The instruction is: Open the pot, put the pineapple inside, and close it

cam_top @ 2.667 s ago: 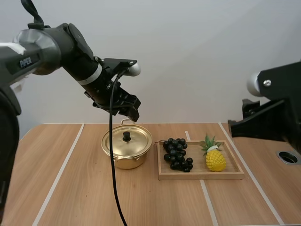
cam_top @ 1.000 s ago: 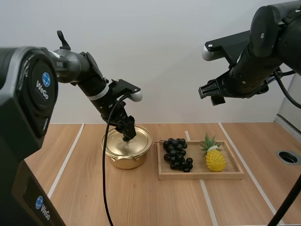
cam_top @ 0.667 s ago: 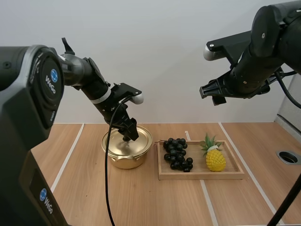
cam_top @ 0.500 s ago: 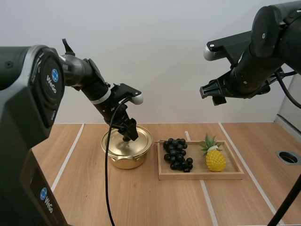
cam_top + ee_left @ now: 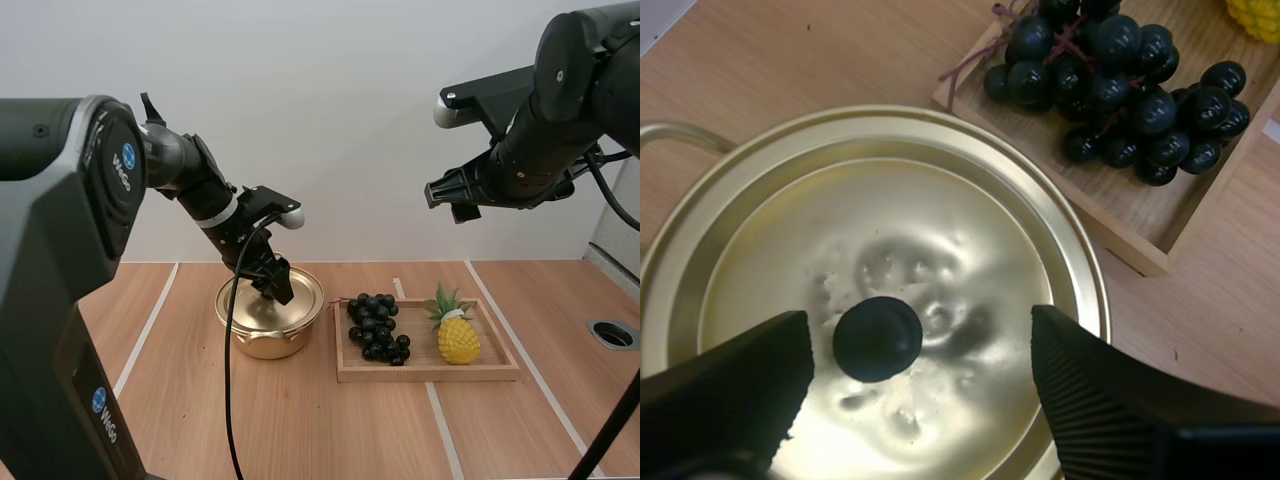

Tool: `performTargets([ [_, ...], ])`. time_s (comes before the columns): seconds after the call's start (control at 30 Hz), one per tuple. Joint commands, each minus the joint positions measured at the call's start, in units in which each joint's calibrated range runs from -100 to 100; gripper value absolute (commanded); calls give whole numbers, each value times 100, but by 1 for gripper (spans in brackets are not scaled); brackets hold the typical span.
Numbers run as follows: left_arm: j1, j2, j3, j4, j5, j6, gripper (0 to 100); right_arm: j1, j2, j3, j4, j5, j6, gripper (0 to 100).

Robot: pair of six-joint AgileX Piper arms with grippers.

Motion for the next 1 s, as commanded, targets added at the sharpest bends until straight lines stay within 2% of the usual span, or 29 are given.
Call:
performTargets([
  [0.0, 3, 6, -41, 76, -45, -41, 100, -38, 177, -49, -6, -47, 113, 100],
  [0.23, 3, 6, -41, 328, -11, -64, 100, -293, 888, -49, 136, -43, 424, 100],
  [0.53, 3, 6, -41, 329, -44, -64, 100, -319, 1430, 67, 241, 44, 404, 100],
  [0.73, 3, 21, -41, 319, -327, -64, 100, -319, 1565, 864, 241, -583, 314, 100],
  [0.97, 3, 181, -41, 306, -516, -7, 100, -319, 1565, 1214, 249, -994, 314, 100],
])
